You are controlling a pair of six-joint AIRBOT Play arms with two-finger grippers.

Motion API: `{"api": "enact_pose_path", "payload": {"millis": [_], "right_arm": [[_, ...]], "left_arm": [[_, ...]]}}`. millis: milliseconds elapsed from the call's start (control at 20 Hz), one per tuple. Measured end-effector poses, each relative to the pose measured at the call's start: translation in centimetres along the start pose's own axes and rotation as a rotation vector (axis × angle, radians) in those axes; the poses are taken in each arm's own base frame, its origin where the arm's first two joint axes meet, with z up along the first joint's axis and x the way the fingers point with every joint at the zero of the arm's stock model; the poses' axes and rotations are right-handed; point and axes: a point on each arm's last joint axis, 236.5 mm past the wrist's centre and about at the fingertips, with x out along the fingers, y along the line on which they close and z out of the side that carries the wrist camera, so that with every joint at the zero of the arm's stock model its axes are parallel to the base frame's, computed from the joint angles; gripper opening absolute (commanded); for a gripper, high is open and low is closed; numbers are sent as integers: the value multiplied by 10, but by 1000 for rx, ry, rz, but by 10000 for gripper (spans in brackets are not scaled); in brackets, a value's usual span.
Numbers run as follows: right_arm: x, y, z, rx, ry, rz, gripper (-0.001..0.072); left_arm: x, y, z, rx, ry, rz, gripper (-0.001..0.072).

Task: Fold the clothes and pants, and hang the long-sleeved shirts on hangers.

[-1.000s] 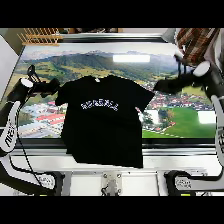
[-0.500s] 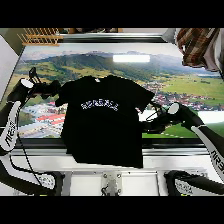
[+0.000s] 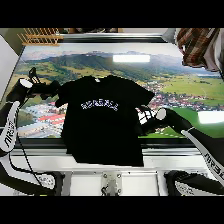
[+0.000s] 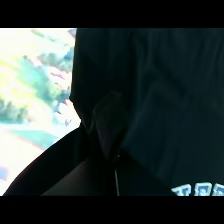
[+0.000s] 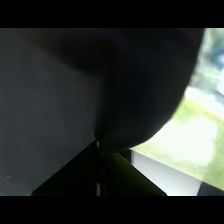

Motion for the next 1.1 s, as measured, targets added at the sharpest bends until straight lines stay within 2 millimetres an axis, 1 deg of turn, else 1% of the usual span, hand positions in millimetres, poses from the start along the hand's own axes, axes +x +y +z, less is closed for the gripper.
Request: {"api": "enact_pose_path", "payload": {"millis": [50,100,150,200,250,300,350,450,500,600,700,750,800,850,900,950,1000,1050,1100], "right_arm": [[-6,-3,8,-16,-16,-17,9],[-18,-9,22,-37,-44,-43,8],[-34,-18,37,-51,-72,-81,8],[-55,-29,57,-56,-113,-123,8],[-77,-41,79,-60,-163,-166,8],[-104,-54,102,-55,-214,-207,8],[-129,-63,124,-48,-267,-235,8],[-177,-78,166,-38,-377,-284,8],[-200,-82,187,-34,-432,-301,9],[-232,-82,221,-40,-517,-318,9],[-251,-75,246,-57,-577,-316,10],[-255,-69,255,-66,-594,-308,11],[-257,-63,262,-77,-608,-298,19],[-257,-56,266,-84,-615,-288,22],[-256,-50,270,-92,-621,-275,73],[-255,-45,273,-96,-627,-260,299],[-257,-40,275,-95,-636,-242,544],[-257,-34,276,-96,-642,-221,582],[-259,-29,277,-94,-650,-198,582]], "left_arm": [[-7,-1,0,18,0,6,6],[-17,-2,-1,45,5,19,7],[-30,-4,-4,78,8,35,6],[-44,-5,-10,107,18,51,6],[-59,-7,-21,133,33,64,6],[-72,-9,-37,156,56,73,7],[-85,-14,-60,180,93,76,7],[-105,-25,-119,238,183,71,7],[-113,-32,-155,260,234,62,7],[-124,-48,-221,300,314,18,7],[-132,-68,-286,327,378,-62,7],[-135,-80,-315,342,399,-114,7],[-139,-91,-340,361,413,-165,7],[-141,-101,-360,381,417,-209,7],[-145,-112,-377,401,418,-257,67],[-148,-121,-390,419,416,-297,358],[-150,-130,-401,426,415,-334,569],[-151,-137,-407,428,413,-354,574],[-150,-143,-409,428,412,-365,574]]}}
